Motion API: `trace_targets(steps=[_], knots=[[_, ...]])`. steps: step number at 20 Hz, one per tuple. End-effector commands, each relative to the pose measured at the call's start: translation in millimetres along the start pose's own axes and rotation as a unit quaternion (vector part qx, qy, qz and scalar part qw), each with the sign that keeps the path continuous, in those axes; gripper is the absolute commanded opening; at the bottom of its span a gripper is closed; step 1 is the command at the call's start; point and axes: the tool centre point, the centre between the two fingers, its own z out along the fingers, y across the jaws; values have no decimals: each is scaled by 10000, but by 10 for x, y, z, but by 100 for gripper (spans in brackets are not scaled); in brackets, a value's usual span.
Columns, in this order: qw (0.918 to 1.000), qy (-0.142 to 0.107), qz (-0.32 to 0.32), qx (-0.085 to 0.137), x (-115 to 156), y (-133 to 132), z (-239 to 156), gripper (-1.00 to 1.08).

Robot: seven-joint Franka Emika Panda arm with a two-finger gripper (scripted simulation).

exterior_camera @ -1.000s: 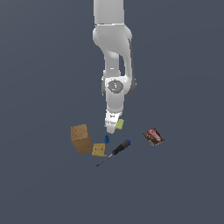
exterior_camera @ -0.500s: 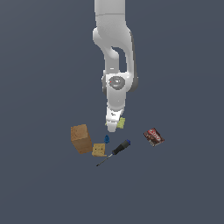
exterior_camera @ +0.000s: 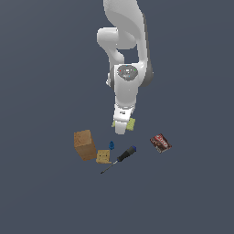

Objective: Pick up a designated object from a clutter of objects.

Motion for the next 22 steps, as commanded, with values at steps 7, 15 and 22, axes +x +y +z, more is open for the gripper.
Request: trace_targets(steps=[7,15,22], knots=[[10000,18,-10,3,219,179,-784,-100],[10000,21,-12,5,415,360,-1523,-100],[10000,13,-3,4,581,537,-2171,-100]])
